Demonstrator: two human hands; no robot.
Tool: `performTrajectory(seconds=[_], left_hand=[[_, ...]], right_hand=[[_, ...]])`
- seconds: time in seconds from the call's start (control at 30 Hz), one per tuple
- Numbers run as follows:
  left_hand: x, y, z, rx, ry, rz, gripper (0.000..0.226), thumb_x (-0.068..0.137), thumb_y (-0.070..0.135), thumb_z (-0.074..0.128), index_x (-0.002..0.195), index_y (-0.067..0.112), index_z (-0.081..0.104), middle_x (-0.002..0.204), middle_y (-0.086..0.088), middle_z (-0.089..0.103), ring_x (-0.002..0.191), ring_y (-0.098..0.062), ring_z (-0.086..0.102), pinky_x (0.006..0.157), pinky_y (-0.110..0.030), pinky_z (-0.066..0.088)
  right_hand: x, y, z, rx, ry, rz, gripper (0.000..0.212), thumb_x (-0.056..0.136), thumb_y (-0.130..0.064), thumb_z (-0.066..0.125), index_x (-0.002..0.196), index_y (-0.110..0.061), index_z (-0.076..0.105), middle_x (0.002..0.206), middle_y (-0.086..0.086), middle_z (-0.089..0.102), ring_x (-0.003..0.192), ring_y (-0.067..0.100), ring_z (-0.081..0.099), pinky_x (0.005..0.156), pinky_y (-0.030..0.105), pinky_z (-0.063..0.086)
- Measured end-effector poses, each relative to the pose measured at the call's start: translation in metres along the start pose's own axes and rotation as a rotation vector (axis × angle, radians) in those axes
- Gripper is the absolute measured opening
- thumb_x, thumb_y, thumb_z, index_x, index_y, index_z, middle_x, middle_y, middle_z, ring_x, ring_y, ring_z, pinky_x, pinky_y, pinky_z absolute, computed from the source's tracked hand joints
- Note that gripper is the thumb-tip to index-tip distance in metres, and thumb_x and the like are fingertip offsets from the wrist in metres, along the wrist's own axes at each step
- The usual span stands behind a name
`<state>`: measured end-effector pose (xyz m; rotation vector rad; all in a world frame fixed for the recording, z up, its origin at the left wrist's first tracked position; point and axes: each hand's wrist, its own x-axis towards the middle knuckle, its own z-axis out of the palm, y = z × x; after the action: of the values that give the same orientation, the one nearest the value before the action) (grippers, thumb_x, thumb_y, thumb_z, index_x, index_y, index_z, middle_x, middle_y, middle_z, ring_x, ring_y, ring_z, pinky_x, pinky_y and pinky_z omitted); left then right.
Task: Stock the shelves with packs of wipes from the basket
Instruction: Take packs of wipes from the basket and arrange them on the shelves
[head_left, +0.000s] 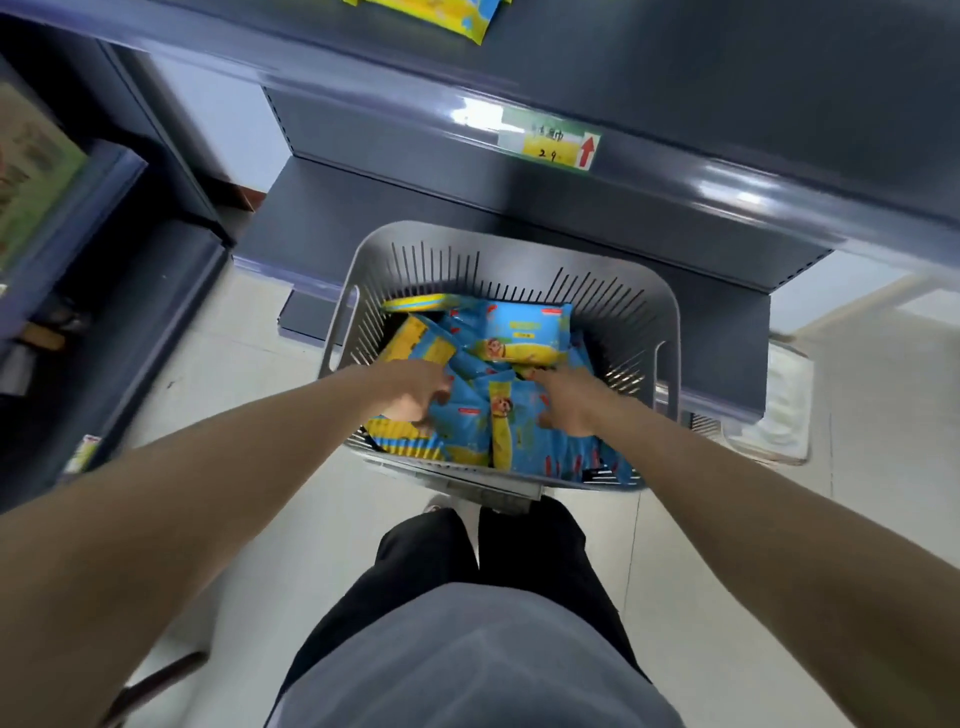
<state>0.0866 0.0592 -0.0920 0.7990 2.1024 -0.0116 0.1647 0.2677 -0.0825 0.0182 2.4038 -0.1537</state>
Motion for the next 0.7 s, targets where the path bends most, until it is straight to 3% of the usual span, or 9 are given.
performTrajectory(seconds=[0.1,0.23,0.3,0.4,0.5,0.57,0.63,0.7], left_hand=[[0.0,-0.007,0.006,0.022,-0.048,-0.032,0.038,0.076,0.012,0.073,0.111,0.01,0.059,0.112,-0.009,0.061,0.098,-0.026,0.055,0.074,-0.028,0.04],[0.001,-0.016,0.013,0.061,-0.077,-0.087,0.033,0.077,-0.001,0.065,0.11,0.003,0.059,0.109,-0.014,0.064,0.093,-0.027,0.057,0.074,-0.032,0.042],[0.001,-0.021,0.015,0.064,-0.073,-0.088,0.032,0.078,-0.002,0.064,0.109,0.004,0.058,0.109,-0.016,0.064,0.098,-0.03,0.059,0.076,-0.033,0.043],[0.0,-0.021,0.007,0.105,-0.071,-0.058,0.018,0.08,0.004,0.066,0.098,0.004,0.062,0.097,-0.013,0.065,0.095,-0.03,0.06,0.075,-0.035,0.046],[-0.008,-0.013,-0.015,0.102,0.001,-0.033,0.012,0.078,0.016,0.069,0.08,0.008,0.06,0.074,-0.007,0.054,0.08,-0.027,0.055,0.066,-0.032,0.042],[-0.019,-0.008,-0.035,0.06,0.076,-0.034,0.017,0.077,0.021,0.067,0.083,0.006,0.061,0.08,-0.012,0.062,0.081,-0.03,0.06,0.07,-0.032,0.048],[-0.032,-0.003,-0.056,-0.029,0.157,-0.042,0.015,0.077,0.018,0.063,0.087,0.008,0.061,0.091,-0.018,0.068,0.082,-0.03,0.067,0.071,-0.033,0.053],[-0.046,0.002,-0.08,-0.091,0.261,-0.017,0.017,0.076,0.015,0.063,0.091,0.007,0.062,0.088,-0.016,0.068,0.085,-0.029,0.066,0.068,-0.031,0.049]], right_hand=[[0.008,-0.003,0.003,-0.012,0.056,0.023,0.053,0.089,-0.022,0.059,0.138,-0.011,0.04,0.134,0.016,0.043,0.117,0.032,0.045,0.094,0.042,0.047],[0.013,-0.009,0.0,0.088,0.024,0.032,0.034,0.089,-0.012,0.056,0.122,-0.004,0.052,0.12,0.014,0.055,0.106,0.028,0.054,0.086,0.037,0.051],[0.013,-0.012,-0.004,0.137,-0.018,0.018,0.026,0.088,-0.013,0.057,0.111,0.001,0.057,0.107,0.011,0.059,0.093,0.025,0.057,0.075,0.032,0.051],[0.007,-0.014,-0.016,0.17,-0.042,-0.018,0.019,0.088,-0.022,0.06,0.091,-0.003,0.054,0.091,0.011,0.051,0.08,0.021,0.048,0.065,0.03,0.04],[-0.002,-0.012,-0.04,0.26,0.022,-0.044,0.027,0.089,-0.023,0.058,0.108,-0.004,0.053,0.104,0.012,0.055,0.088,0.024,0.054,0.068,0.027,0.039],[-0.009,-0.01,-0.063,0.308,0.106,-0.03,0.035,0.089,-0.021,0.056,0.12,-0.006,0.049,0.107,0.01,0.054,0.091,0.024,0.054,0.07,0.023,0.036],[-0.016,-0.008,-0.091,0.353,0.162,-0.03,0.024,0.089,-0.016,0.05,0.111,-0.006,0.047,0.094,0.012,0.056,0.079,0.025,0.055,0.067,0.029,0.043],[-0.024,-0.006,-0.119,0.402,0.218,-0.021,0.02,0.087,-0.012,0.045,0.107,-0.007,0.044,0.089,0.017,0.059,0.075,0.031,0.061,0.067,0.041,0.053]])
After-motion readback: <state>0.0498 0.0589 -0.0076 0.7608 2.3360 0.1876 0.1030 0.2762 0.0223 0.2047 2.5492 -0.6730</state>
